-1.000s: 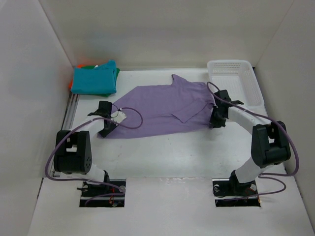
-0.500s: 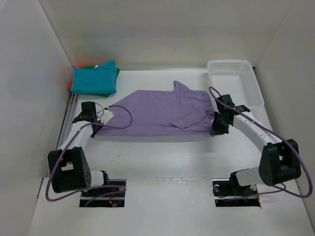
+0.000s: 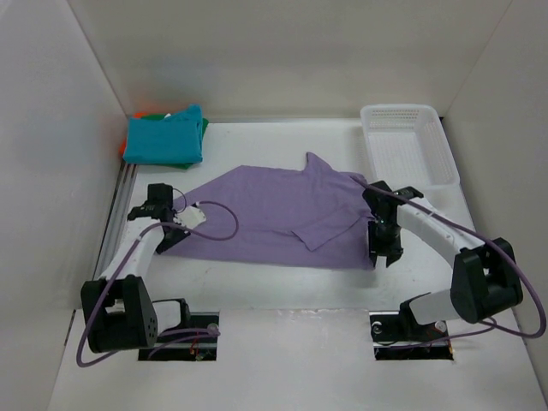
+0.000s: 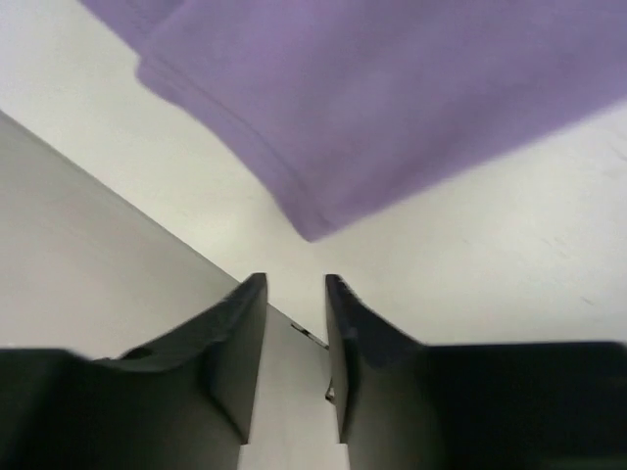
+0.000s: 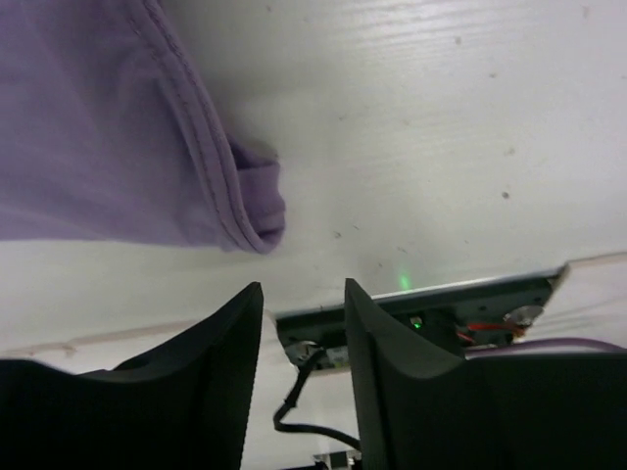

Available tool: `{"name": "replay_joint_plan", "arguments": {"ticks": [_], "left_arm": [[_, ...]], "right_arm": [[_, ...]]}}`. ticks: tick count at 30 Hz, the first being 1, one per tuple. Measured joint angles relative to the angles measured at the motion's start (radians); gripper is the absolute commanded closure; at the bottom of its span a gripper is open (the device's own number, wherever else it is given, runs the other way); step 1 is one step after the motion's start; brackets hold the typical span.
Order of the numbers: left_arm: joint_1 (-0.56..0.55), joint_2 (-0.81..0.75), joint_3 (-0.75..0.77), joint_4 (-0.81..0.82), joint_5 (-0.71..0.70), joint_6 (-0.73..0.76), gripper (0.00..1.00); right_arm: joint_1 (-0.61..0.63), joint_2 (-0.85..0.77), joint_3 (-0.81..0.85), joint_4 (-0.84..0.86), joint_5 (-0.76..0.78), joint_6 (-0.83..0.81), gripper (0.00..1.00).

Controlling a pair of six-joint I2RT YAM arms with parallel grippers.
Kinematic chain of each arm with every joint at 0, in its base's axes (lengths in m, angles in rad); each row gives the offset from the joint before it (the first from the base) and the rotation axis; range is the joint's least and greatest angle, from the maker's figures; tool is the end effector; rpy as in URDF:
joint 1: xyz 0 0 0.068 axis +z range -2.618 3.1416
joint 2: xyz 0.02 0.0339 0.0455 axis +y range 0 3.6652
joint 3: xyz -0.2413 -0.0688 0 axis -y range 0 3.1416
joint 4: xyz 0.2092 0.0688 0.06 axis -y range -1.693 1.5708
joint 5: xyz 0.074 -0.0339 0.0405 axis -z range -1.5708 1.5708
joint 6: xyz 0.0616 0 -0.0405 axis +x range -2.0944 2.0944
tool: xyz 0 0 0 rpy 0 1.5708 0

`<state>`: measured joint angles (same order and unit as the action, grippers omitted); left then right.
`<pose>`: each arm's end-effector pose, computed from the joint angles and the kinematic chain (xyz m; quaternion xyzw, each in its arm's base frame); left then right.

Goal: Fold and stack the t-shirts
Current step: Fold the flattened tshirt in 1/3 of the way, then grap the side of the flattened tshirt furthest away from the robot with both arms

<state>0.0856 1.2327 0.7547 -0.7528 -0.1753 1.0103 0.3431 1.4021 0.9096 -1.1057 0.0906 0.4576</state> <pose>0.1966 0.0277 0.1712 0.4247 0.8853 0.1614 0.0989 0.1794 0.0582 0.1700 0.0565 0.9973 -0.0470 0.0050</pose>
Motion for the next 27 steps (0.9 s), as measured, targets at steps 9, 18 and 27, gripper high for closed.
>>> {"name": "replay_joint_plan", "arguments": {"ticks": [9, 18, 27], "left_arm": [[0.154, 0.000, 0.332, -0.216, 0.273, -0.011, 0.39], [0.179, 0.495, 0.583, -0.013, 0.427, -0.393, 0.43], [0.116, 0.691, 0.653, 0.091, 0.438, -0.600, 0.45]], "right_arm": [[0.004, -0.032, 0.226, -0.182, 0.018, -0.048, 0.54], [0.103, 0.272, 0.665, 0.047, -0.021, -0.081, 0.60], [0.139, 0.712, 0.861, 0.359, -0.110, -0.008, 0.59]]}}
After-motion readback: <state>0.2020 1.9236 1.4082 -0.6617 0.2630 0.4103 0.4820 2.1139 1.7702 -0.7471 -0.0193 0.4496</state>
